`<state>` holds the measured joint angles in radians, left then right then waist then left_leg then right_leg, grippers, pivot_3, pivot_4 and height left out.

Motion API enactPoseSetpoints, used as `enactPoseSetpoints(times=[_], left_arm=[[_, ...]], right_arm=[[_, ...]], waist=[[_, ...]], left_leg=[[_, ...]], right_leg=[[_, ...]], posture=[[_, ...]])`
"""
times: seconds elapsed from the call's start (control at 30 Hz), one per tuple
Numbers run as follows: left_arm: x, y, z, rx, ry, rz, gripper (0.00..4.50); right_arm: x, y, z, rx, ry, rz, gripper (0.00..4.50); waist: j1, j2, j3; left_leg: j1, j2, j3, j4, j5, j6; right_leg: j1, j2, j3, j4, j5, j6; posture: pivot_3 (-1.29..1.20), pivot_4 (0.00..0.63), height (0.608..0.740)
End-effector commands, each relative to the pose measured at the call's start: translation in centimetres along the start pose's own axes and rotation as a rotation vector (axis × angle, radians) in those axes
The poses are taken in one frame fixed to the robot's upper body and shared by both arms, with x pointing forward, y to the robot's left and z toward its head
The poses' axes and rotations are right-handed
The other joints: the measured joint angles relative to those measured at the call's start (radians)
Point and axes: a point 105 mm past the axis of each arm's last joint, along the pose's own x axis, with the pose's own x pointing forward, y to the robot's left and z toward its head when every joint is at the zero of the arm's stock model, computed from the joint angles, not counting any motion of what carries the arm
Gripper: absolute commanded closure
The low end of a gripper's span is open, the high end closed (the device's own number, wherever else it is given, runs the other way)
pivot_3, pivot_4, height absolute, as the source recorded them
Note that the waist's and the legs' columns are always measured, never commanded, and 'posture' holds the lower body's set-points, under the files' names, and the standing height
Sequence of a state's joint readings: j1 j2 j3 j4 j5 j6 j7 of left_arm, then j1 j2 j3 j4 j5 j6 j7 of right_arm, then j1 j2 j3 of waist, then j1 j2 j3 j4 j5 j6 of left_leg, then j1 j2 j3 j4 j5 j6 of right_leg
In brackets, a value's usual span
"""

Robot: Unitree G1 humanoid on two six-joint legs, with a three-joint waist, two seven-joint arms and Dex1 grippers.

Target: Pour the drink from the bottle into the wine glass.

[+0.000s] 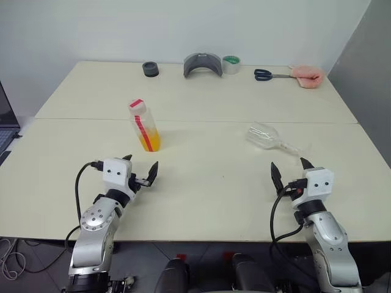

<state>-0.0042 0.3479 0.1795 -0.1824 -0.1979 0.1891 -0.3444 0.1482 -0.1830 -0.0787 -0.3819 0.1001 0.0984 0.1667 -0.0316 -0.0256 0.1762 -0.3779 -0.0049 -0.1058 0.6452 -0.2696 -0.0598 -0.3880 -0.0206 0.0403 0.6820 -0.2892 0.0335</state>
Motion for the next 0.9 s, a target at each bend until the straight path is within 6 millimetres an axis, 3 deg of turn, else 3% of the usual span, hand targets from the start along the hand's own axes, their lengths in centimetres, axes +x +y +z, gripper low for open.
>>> enactPoseSetpoints(times=[0.03, 0.43, 0.9], left_arm=[[-0.14, -0.19, 0.82, 0.014, -0.032, -0.012, 0.02], [0.03, -1.04, 0.14, 0.064, -0.01, -0.053, 0.02], [0.19, -0.44, 0.6, 0.051, -0.055, -0.057, 0.02]], right_arm=[[-0.14, -0.51, 0.76, -0.003, -0.027, -0.023, 0.0], [-0.32, -0.44, 0.47, 0.005, -0.012, -0.022, 0.0], [-0.02, -0.86, 0.8, -0.027, -0.036, -0.031, 0.0]], waist=[[0.0, 0.0, 0.0], [0.0, 0.0, 0.0], [0.0, 0.001, 0.0]], left_leg=[[0.0, 0.0, 0.0, 0.0, 0.0, 0.0], [0.0, 0.0, 0.0, 0.0, 0.0, 0.0], [0.0, 0.0, 0.0, 0.0, 0.0, 0.0]], right_leg=[[0.0, 0.0, 0.0, 0.0, 0.0, 0.0], [0.0, 0.0, 0.0, 0.0, 0.0, 0.0], [0.0, 0.0, 0.0, 0.0, 0.0, 0.0]], posture=[[0.0, 0.15, 0.74], [0.0, 0.15, 0.74], [0.0, 0.15, 0.74]])
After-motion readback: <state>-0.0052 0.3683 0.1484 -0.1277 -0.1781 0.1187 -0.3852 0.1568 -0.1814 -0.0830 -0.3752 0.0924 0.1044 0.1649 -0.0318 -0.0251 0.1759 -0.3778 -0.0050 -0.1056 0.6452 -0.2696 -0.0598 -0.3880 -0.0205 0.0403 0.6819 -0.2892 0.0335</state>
